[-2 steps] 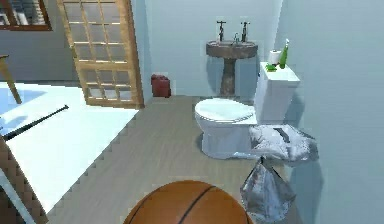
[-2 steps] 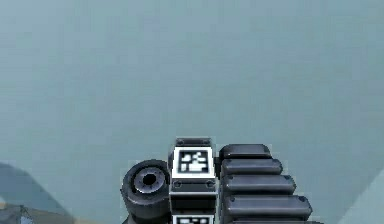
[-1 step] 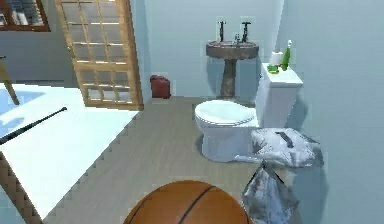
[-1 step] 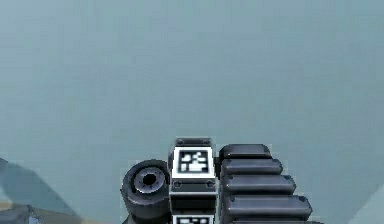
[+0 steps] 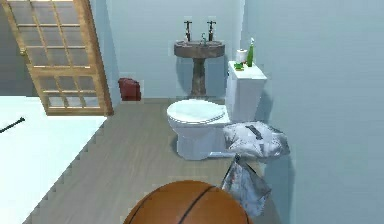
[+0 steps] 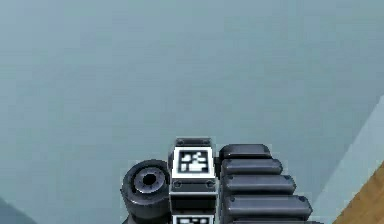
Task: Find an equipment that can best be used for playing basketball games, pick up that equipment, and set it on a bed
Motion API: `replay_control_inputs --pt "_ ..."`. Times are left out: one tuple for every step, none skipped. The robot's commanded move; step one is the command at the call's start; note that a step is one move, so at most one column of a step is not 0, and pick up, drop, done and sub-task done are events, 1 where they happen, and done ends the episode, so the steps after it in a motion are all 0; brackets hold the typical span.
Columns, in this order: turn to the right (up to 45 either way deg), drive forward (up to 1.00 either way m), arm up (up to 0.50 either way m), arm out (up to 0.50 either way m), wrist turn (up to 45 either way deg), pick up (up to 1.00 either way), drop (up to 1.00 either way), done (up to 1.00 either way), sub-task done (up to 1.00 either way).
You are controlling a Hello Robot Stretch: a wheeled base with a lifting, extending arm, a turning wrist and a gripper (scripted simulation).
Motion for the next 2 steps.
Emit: replay_control_inputs --pt "0.0 0.3 0.0 0.0 0.0 0.0 0.0 0.0 0.0" --pt "-27.0 0.0 0.0 0.0 0.0 0.0 0.0 0.0 0.0"
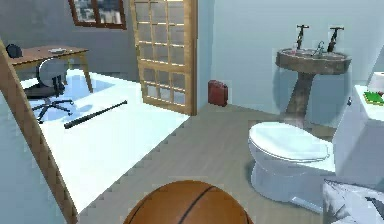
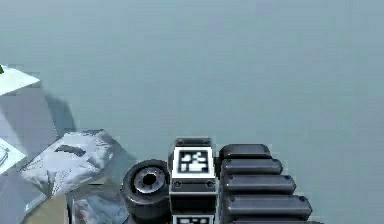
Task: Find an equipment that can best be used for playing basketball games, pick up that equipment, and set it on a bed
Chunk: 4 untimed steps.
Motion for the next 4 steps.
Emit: replay_control_inputs --pt "0.0 0.5 0.0 0.0 0.0 0.0 0.0 0.0 0.0" --pt "-33.0 0.0 0.0 0.0 0.0 0.0 0.0 0.0 0.0" --pt "0.0 0.9 0.0 0.0 0.0 0.0 0.0 0.0 0.0" --pt "-45.0 0.0 0.0 0.0 0.0 0.0 0.0 0.0 0.0"
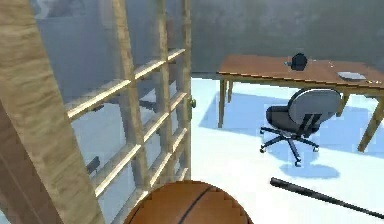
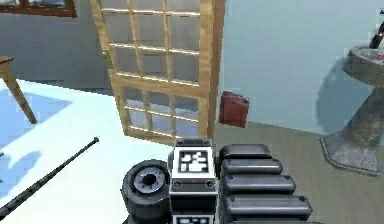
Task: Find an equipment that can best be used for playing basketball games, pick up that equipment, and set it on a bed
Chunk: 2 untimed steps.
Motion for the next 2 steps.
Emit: replay_control_inputs --pt "-3.0 0.0 0.0 0.0 0.0 0.0 0.0 0.0 0.0" --pt "0.0 0.05 0.0 0.0 0.0 0.0 0.0 0.0 0.0"
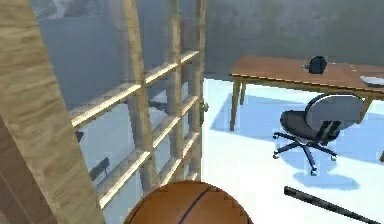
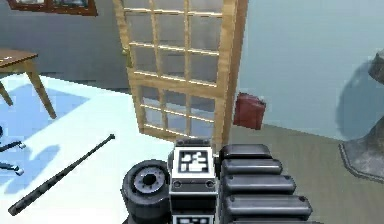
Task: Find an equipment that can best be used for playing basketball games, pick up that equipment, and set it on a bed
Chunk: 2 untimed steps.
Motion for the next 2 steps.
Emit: replay_control_inputs --pt "21.0 0.0 0.0 0.0 0.0 0.0 0.0 0.0 0.0" --pt "0.0 0.05 0.0 0.0 0.0 0.0 0.0 0.0 0.0"
